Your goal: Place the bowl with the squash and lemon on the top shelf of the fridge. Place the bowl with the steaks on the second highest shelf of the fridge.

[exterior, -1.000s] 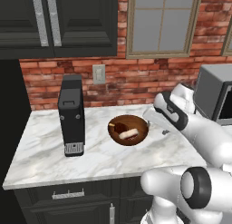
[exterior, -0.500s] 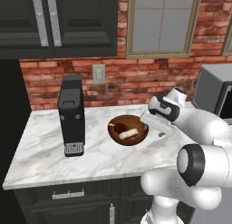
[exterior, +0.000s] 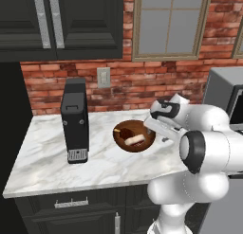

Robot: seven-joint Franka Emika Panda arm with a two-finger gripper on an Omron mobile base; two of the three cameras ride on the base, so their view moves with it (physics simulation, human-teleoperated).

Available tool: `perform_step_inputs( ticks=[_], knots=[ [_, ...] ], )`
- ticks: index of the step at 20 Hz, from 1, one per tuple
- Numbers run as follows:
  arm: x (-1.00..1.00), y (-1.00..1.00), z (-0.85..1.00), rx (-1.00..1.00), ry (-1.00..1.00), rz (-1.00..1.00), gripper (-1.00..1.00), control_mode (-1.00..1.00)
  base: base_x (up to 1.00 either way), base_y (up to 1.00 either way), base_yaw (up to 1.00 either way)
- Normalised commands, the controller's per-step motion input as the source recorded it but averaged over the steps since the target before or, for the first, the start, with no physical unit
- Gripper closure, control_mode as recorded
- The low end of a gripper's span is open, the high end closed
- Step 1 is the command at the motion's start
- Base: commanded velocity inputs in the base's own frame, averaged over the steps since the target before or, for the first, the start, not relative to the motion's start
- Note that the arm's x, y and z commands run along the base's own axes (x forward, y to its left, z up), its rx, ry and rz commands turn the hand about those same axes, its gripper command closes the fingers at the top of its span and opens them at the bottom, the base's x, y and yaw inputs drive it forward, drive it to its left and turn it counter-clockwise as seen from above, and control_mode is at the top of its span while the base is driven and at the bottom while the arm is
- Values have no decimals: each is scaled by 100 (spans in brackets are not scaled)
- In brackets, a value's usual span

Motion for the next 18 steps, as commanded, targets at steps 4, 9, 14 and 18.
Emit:
perform_step_inputs(
  ticks=[4,9,14,18],
  knots=[
    [10,16,-42,0,0,-3,-100,-100,0,0,0],
    [28,5,-10,0,0,-5,-100,-100,0,0,0],
    [5,0,-10,0,0,-2,-100,-100,0,0,0],
    [-19,2,-4,0,0,0,-100,-100,0,0,0]
  ],
)
